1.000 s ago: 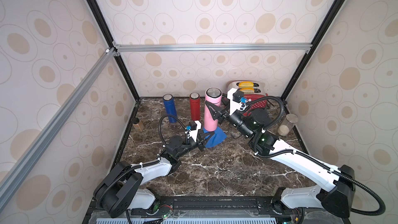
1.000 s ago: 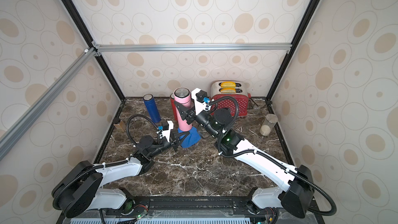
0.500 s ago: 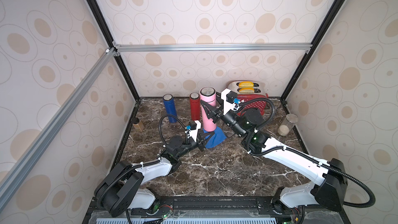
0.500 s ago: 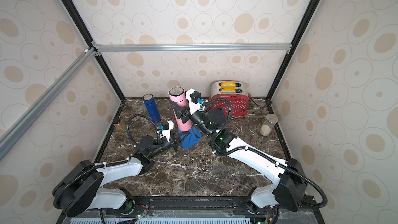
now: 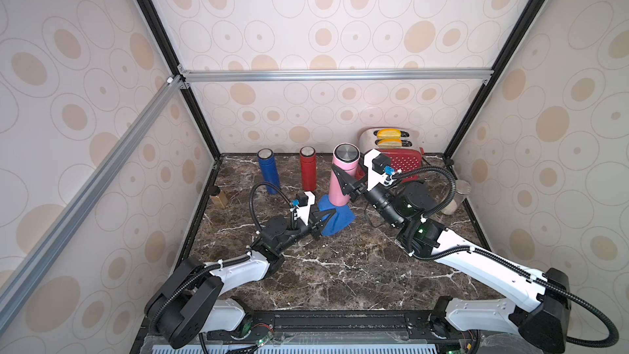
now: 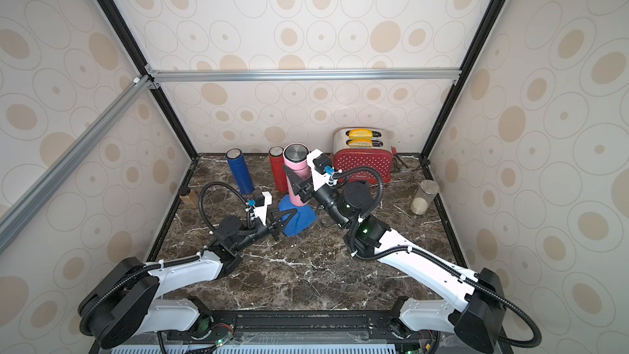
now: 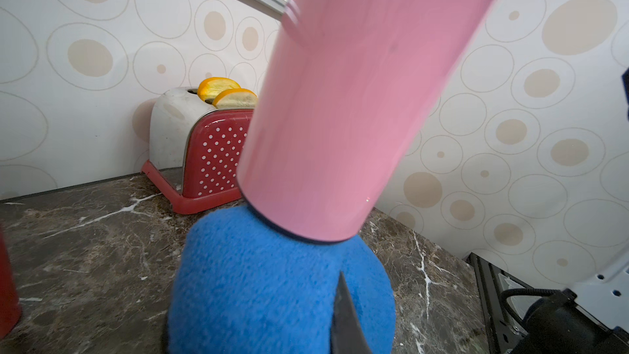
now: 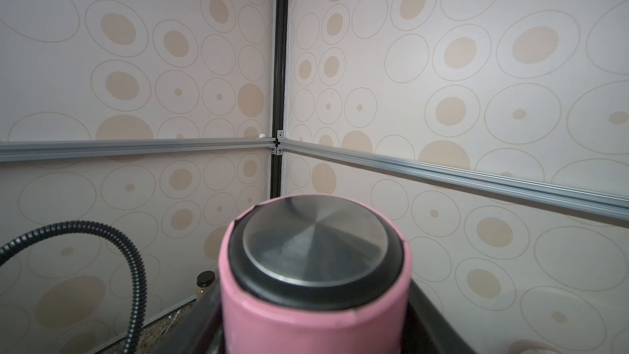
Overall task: Wipe the surface of the thermos
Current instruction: Place the cleaning item at the center of the board.
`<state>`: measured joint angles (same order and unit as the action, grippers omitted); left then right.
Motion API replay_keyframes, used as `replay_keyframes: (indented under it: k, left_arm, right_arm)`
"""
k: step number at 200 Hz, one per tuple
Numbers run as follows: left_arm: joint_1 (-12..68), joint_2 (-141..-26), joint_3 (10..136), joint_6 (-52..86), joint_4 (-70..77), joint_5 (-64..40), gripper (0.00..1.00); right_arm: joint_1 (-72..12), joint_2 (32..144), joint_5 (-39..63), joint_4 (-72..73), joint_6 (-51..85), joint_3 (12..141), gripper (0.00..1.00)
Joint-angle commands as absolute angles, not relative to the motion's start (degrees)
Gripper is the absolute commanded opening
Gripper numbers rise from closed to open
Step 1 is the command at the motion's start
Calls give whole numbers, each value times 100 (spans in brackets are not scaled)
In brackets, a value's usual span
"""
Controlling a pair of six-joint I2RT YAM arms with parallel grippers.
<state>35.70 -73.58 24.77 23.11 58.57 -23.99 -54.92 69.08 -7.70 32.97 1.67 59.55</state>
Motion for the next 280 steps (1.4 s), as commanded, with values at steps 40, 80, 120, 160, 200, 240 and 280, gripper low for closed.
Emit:
replay_keyframes:
  k: [40, 80, 120, 160, 200, 240, 280]
  left_arm:
    - [3530, -6505, 2897, 2359, 3312, -1581, 0]
    - [3526, -6954, 3111, 2998, 2218, -1060, 0]
    - [3525, -8017, 3322, 3447, 2197, -1134, 3]
    - [3525, -8595, 3481, 3558, 2073, -1177, 44]
    - [3528, -8195, 3671, 3357, 838, -412, 99]
    - [3516, -7608, 4107, 2893, -923, 232, 99]
    - [3460, -6835, 4051, 2712, -1502, 485, 99]
  right_arm:
    - [-5377, 6518, -1182, 2945, -501, 5849, 0]
    - [-5272, 6506, -1177, 2896, -489, 5840, 0]
    - [-5032, 6618, -966, 2931, -309, 5874, 0]
    - [-4682, 6771, -699, 3214, -67, 5713, 0]
    - [-4234, 7282, -61, 4069, 222, 5483, 0]
    - [-3986, 8448, 279, 4769, 253, 5760, 0]
    - [-3670, 9583, 363, 5780, 386, 6048, 0]
